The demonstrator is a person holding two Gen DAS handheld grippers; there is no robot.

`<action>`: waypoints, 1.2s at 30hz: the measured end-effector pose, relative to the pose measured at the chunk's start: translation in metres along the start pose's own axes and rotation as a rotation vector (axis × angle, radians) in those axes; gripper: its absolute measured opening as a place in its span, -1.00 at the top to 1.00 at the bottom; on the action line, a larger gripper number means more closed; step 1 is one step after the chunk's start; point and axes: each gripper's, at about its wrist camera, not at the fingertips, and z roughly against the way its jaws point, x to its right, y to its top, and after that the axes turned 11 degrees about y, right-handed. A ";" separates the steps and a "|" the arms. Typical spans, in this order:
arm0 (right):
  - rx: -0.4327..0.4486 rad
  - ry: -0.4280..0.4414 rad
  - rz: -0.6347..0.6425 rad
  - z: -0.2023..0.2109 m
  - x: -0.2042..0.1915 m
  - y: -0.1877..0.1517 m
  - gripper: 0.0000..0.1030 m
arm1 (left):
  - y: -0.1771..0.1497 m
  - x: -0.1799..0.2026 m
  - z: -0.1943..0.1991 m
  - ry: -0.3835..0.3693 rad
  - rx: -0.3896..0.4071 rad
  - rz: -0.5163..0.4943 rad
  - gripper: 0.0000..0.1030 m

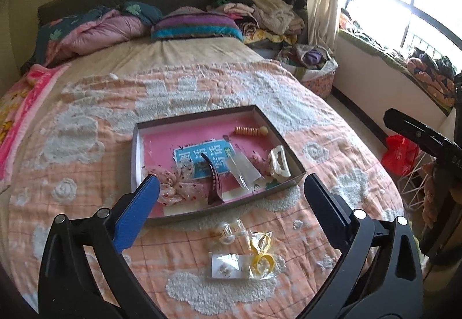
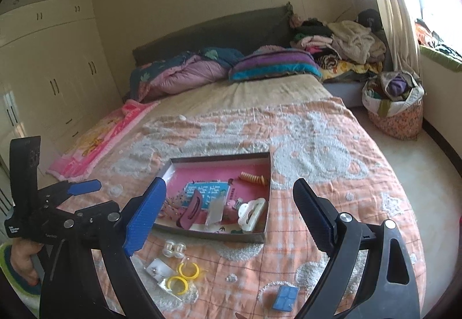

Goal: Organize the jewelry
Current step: 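Withdraw both open tools from the box back over the remaining jewelry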

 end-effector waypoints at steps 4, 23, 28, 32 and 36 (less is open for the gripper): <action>0.027 0.007 0.010 0.016 -0.005 0.002 -0.73 | 0.000 -0.001 0.014 0.005 0.023 0.002 -0.82; 0.072 0.023 0.055 0.061 -0.033 -0.013 -0.73 | -0.022 -0.004 0.057 0.015 0.078 -0.013 -0.82; 0.049 0.020 0.050 0.057 -0.032 -0.025 -0.73 | -0.032 -0.005 0.059 0.018 0.073 -0.016 -0.82; 0.031 0.018 0.039 0.052 -0.031 -0.034 -0.73 | -0.043 -0.006 0.056 0.022 0.059 -0.010 -0.82; 0.020 0.019 0.029 0.050 -0.030 -0.043 -0.73 | -0.054 -0.007 0.051 0.027 0.042 -0.012 -0.82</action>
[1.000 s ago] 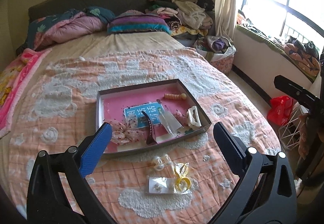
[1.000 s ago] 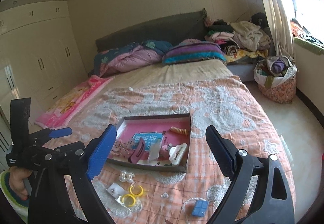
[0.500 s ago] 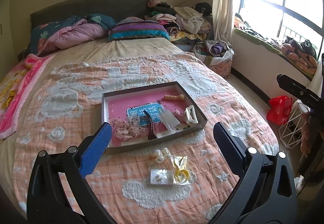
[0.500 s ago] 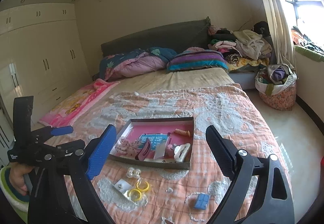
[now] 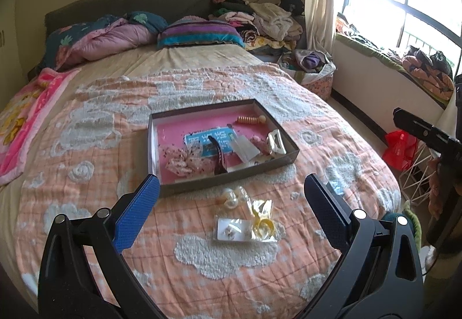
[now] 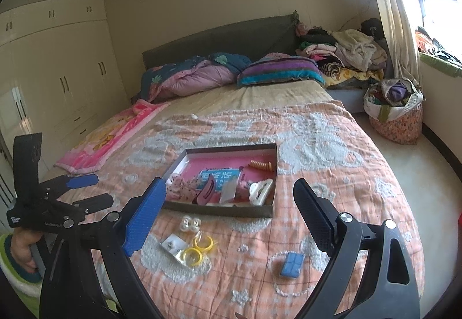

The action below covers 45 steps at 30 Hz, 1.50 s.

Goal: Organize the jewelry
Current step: 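Withdraw both open tools from the box back over the remaining jewelry, then grasp the white earring card with the left tool while the right tool grasps the yellow hoop bag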

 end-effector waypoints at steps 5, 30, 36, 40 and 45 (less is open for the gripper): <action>-0.015 -0.002 -0.008 -0.001 0.001 -0.009 -0.73 | -0.014 -0.002 -0.009 0.001 -0.033 0.006 -0.82; -0.166 0.041 0.013 -0.040 -0.012 -0.053 -0.73 | -0.069 -0.008 -0.040 0.060 -0.153 -0.052 -0.82; -0.218 0.061 0.011 -0.055 -0.017 -0.065 -0.73 | -0.076 -0.010 -0.048 0.066 -0.176 -0.055 -0.82; -0.266 0.087 -0.001 -0.070 -0.019 -0.075 -0.73 | -0.082 -0.015 -0.058 0.066 -0.203 -0.042 -0.82; -0.333 0.125 -0.035 -0.090 -0.018 -0.089 -0.73 | -0.090 -0.023 -0.072 0.059 -0.242 -0.017 -0.82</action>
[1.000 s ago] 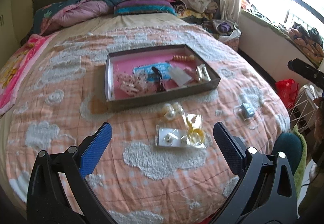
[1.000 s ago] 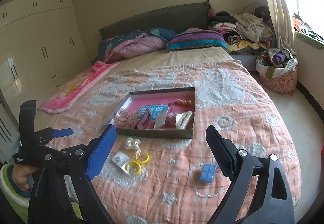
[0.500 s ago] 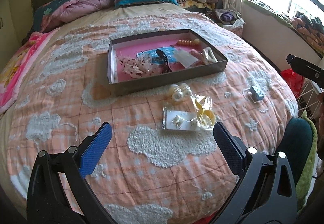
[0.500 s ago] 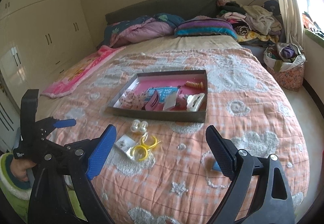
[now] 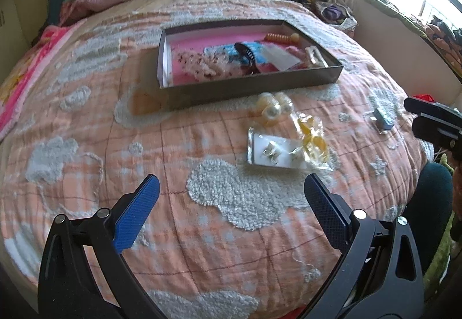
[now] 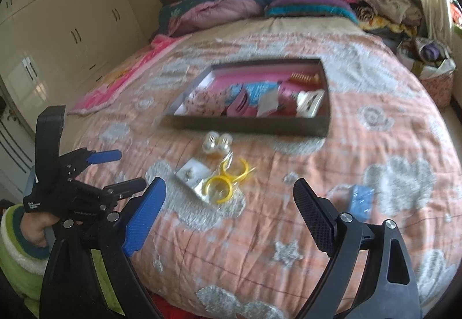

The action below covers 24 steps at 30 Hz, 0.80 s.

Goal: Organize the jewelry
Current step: 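Grasp the white earring card with the left tool while the right tool grasps the yellow hoop bag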

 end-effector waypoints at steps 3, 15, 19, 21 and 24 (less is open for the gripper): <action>-0.035 0.023 -0.026 -0.013 0.004 -0.003 -0.73 | -0.002 -0.004 -0.008 -0.012 -0.014 0.007 -0.82; -0.144 0.078 -0.102 -0.065 0.019 -0.001 -0.72 | -0.003 -0.007 -0.025 -0.048 -0.044 0.010 -0.75; -0.185 0.098 -0.138 -0.088 0.023 0.003 -0.61 | -0.001 -0.007 -0.027 -0.051 -0.047 0.008 -0.73; -0.206 0.096 -0.152 -0.100 0.025 0.004 -0.55 | 0.000 -0.007 -0.029 -0.054 -0.050 0.007 -0.70; -0.229 0.091 -0.184 -0.113 0.031 0.005 -0.49 | 0.000 -0.006 -0.031 -0.064 -0.056 0.004 -0.63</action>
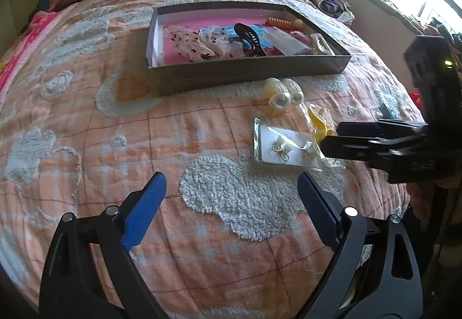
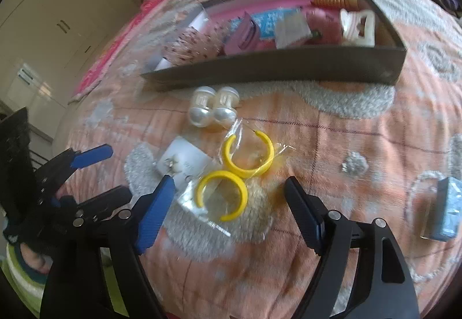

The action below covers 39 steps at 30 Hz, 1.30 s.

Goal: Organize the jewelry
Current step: 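Grasp the white earring card with the left tool while the right tool grasps the yellow hoop bag, then carry the earring card with the left tool while the right tool carries the hoop bag into the box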

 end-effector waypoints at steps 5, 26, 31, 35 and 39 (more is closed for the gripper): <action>0.012 -0.014 -0.020 -0.005 0.006 0.008 -0.19 | 0.002 0.001 -0.010 -0.075 -0.035 0.034 -0.46; 0.109 -0.147 0.096 0.028 0.020 -0.009 0.33 | 0.023 0.026 -0.047 -0.217 -0.100 0.120 0.12; 0.084 -0.169 0.123 0.028 0.020 -0.015 0.30 | 0.024 0.029 -0.047 -0.211 -0.085 0.099 0.35; 0.052 -0.186 0.118 0.015 0.021 -0.019 0.19 | 0.020 0.022 -0.039 -0.238 -0.071 0.120 0.61; 0.059 -0.186 0.125 0.014 0.018 -0.022 0.26 | 0.014 0.017 -0.029 -0.239 -0.056 0.125 0.62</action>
